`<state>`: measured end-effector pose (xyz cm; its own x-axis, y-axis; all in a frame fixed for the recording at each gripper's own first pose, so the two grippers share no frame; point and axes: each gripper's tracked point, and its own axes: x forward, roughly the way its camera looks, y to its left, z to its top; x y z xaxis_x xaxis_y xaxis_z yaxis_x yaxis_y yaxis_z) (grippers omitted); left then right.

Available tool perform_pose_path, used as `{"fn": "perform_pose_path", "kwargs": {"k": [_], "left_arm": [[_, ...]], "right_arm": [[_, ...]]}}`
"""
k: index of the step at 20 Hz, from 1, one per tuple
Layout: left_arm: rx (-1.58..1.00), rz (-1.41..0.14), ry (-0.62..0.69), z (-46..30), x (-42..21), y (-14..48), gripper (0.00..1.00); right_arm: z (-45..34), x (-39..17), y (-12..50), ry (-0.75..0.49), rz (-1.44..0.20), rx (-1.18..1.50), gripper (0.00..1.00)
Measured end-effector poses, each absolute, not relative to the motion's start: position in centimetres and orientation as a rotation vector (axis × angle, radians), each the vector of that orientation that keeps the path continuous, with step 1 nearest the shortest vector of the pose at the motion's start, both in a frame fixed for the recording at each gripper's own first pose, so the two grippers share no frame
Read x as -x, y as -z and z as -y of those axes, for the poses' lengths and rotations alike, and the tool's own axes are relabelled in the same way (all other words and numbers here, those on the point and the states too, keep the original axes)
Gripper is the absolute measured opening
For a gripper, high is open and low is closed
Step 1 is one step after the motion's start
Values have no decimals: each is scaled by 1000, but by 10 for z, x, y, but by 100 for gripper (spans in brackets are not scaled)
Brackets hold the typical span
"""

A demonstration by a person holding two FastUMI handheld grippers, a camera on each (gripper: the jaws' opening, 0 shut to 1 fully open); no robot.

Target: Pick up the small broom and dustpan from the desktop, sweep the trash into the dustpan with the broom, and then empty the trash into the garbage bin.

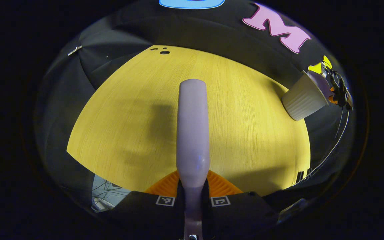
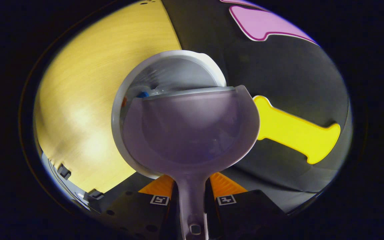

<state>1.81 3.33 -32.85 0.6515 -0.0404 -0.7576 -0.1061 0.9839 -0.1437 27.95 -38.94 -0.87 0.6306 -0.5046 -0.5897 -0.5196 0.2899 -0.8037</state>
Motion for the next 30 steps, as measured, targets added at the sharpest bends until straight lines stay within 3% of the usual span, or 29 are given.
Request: {"fn": "perform_pose_path", "kwargs": {"k": [18,30], "left_arm": [[125,-775,-25,-49,-13,300,26],[41,-730,65,-37,-11,292,24]], "right_arm": [[411,-200,-51,147,-876,807,37],[358,-134,-71,169,-605,371,37]]}}
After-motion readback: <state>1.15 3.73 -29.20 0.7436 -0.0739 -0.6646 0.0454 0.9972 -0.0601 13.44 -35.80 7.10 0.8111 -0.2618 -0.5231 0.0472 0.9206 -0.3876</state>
